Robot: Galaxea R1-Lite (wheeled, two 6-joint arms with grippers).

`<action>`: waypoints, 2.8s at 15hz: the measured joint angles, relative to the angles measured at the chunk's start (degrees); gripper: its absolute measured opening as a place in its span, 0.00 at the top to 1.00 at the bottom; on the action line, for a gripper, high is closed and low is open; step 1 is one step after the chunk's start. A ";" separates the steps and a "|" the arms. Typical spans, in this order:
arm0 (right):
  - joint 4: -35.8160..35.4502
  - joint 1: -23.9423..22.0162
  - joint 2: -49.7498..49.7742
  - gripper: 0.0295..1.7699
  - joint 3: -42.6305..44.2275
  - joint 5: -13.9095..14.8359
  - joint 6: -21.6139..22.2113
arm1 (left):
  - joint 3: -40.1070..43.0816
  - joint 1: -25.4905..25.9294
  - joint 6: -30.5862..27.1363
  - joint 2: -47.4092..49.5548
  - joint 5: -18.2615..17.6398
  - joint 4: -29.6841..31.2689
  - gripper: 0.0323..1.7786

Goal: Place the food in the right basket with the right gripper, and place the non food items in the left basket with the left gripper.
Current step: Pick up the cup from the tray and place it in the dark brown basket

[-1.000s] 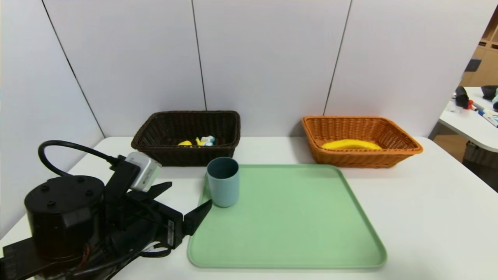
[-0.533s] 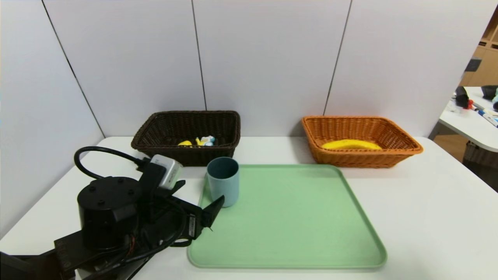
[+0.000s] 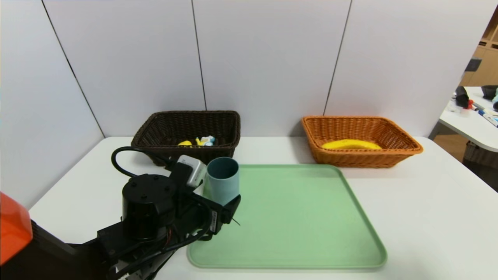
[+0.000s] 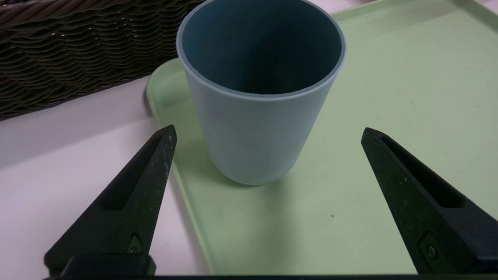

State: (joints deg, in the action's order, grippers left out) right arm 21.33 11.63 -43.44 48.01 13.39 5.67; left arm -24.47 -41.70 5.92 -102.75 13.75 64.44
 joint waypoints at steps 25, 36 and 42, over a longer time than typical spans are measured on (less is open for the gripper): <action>0.16 0.02 1.32 0.04 -1.68 -0.99 0.20 | -11.73 2.01 1.05 -12.43 4.05 -0.27 0.05; 0.16 0.02 1.27 0.04 -2.39 -1.67 0.20 | -12.28 1.38 0.96 -11.25 4.24 -0.50 0.35; 0.29 0.02 1.79 0.04 -3.72 -1.65 0.20 | -14.90 -2.76 0.85 -2.51 4.96 -9.81 0.35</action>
State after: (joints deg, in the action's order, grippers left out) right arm 21.63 11.65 -41.64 44.29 11.74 5.86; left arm -39.36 -44.46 6.78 -105.27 18.71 54.63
